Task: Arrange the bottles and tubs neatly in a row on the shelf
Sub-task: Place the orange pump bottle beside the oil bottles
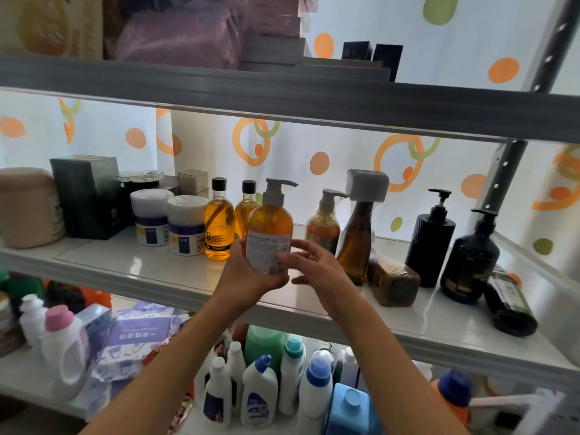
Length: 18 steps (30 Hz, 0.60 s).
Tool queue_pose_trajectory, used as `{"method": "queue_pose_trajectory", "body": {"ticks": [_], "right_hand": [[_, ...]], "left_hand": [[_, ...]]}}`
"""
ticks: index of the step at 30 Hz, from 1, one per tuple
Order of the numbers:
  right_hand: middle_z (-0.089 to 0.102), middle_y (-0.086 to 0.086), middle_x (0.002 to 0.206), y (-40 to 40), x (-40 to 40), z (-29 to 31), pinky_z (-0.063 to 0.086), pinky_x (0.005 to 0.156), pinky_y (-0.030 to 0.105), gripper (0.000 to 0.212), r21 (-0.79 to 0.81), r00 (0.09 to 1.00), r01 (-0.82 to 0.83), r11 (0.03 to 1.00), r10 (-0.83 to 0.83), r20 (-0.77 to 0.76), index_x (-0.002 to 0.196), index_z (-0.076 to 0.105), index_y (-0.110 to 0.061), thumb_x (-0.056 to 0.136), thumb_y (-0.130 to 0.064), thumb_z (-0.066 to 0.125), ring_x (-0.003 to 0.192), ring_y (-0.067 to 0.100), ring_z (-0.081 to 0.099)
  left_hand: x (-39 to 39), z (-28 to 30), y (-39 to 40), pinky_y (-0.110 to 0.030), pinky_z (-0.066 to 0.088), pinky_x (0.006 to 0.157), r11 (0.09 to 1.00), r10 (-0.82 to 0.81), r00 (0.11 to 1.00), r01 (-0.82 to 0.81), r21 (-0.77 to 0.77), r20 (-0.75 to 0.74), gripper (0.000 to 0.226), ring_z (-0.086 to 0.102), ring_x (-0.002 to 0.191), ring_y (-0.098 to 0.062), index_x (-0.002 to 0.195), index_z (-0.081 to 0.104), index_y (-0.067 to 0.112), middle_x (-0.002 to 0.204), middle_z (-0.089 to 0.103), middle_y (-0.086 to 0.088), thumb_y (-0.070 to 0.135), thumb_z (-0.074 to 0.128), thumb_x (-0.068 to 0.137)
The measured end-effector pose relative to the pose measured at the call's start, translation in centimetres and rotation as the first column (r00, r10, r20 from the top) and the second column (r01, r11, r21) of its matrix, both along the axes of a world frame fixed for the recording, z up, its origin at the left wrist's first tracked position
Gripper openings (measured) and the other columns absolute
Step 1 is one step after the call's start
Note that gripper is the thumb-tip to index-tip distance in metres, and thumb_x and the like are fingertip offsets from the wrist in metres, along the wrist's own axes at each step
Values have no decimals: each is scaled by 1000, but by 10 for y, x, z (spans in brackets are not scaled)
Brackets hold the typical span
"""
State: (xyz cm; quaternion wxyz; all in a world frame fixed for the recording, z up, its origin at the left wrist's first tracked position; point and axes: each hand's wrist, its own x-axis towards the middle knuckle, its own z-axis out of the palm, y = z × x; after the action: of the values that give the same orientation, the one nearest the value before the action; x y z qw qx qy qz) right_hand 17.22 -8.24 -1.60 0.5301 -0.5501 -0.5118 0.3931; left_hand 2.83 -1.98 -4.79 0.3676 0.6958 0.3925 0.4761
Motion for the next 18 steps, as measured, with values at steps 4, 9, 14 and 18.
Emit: {"method": "queue_pose_trajectory", "body": {"ticks": [4,9,14,18], "right_hand": [[70,-8,106,-3,-2,22,53,76,23,37,55,999,-34,998,31,41,104,61,-34,73,-34,81,97,9,66],[70,-7,99,-2,-16,21,52,70,19,48,186,979,146,972,-169,116,109,63,-22,67,-31,85,90,7,66],[66,-1,111,0,-26,17,54,70,18,71,219,969,147,964,-185,163,126,54,-17,65,-29,87,101,16,65],[59,3,121,-1,-33,21,52,72,19,84,188,977,108,976,-139,160,133,34,-26,67,-24,86,103,18,61]], "left_hand": [[8,2,-9,-17,51,69,999,-35,998,36,22,-54,93,56,91,-1,128,27,18,102,50,17,21,90,59],[15,1,-16,-12,43,64,998,-48,998,47,-46,-26,87,53,91,-3,117,19,25,102,46,11,18,88,64],[16,0,-25,-8,36,61,989,149,985,-149,-12,82,92,50,86,-3,120,28,20,108,46,6,29,92,55],[11,-4,-25,-5,34,62,977,202,977,-206,57,69,95,51,89,-10,122,26,18,109,44,6,37,91,56]]}}
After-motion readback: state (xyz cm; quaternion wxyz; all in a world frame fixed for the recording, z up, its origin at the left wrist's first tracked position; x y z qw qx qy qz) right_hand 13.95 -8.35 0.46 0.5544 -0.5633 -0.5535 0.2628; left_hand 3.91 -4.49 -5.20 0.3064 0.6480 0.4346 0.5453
